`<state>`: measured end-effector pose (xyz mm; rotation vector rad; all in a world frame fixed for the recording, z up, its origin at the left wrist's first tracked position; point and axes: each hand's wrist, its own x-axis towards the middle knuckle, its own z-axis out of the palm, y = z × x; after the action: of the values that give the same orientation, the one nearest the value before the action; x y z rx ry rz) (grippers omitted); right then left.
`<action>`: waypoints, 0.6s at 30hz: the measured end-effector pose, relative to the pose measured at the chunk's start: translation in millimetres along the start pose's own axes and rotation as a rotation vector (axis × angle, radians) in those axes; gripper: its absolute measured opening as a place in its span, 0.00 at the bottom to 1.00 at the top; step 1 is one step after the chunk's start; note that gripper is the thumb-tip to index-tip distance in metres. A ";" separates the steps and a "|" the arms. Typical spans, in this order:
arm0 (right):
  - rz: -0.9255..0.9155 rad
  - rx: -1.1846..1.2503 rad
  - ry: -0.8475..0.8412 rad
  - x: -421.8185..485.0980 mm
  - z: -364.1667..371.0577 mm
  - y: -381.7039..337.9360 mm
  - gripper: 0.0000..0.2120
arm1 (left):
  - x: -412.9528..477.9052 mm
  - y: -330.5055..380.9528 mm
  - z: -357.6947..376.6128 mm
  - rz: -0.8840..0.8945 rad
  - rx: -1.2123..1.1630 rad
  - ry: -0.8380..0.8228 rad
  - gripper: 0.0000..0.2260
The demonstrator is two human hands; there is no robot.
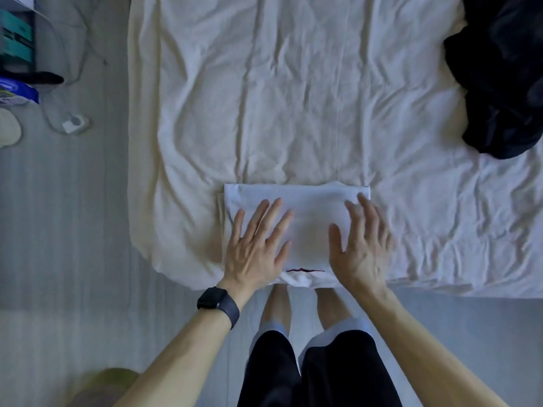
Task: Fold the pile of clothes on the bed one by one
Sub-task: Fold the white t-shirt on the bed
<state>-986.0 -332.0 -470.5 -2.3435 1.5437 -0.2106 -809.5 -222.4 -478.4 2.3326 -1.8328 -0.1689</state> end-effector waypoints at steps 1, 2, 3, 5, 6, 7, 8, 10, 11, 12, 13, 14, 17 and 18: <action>-0.102 -0.036 -0.039 -3.7 8.4 -7.2 0.23 | 3.3 6.8 6.0 0.020 -0.011 -0.055 0.27; -0.176 -0.053 -0.094 -3.2 17.7 -11.4 0.23 | 6.1 8.6 13.9 0.001 0.010 -0.104 0.28; -0.218 -0.061 -0.158 1.9 27.1 -11.3 0.23 | 7.9 4.4 22.7 -0.019 0.062 -0.147 0.29; -0.254 -0.106 -0.285 14.8 44.4 2.2 0.26 | 4.9 -14.5 38.1 -0.033 0.120 -0.221 0.31; -0.244 -0.132 -0.330 17.4 49.4 9.9 0.28 | -1.3 -26.8 44.2 -0.042 0.121 -0.229 0.32; -0.201 -0.150 -0.343 18.2 51.4 17.2 0.30 | -6.9 -36.9 47.5 -0.052 0.135 -0.216 0.32; -0.136 -0.164 -0.336 17.8 50.5 22.4 0.31 | -11.3 -43.4 47.4 -0.069 0.155 -0.209 0.32; -0.016 -0.173 -0.346 14.7 44.6 29.1 0.31 | -16.7 -47.8 44.9 -0.105 0.188 -0.211 0.33; 0.011 -0.172 -0.355 12.8 42.4 31.8 0.31 | -16.4 -48.1 43.1 -0.114 0.186 -0.222 0.33; 0.011 -0.176 -0.364 12.6 42.0 35.9 0.31 | -15.0 -48.2 41.7 -0.118 0.173 -0.238 0.34; -0.002 -0.179 -0.375 14.1 42.9 39.7 0.31 | -14.3 -48.7 42.2 -0.122 0.157 -0.254 0.34; -0.013 -0.176 -0.385 15.4 45.6 43.1 0.31 | -14.8 -50.7 44.5 -0.126 0.139 -0.263 0.34; -0.011 -0.168 -0.394 18.3 53.1 47.4 0.32 | -15.8 -55.1 49.6 -0.149 0.090 -0.271 0.35; -0.012 -0.170 -0.407 18.3 53.1 45.4 0.32 | -15.6 -55.6 49.8 -0.155 0.087 -0.269 0.35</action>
<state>-1002.1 -355.1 -537.0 -2.3322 1.3882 0.3879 -769.9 -197.7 -538.8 2.6241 -1.8015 -0.4521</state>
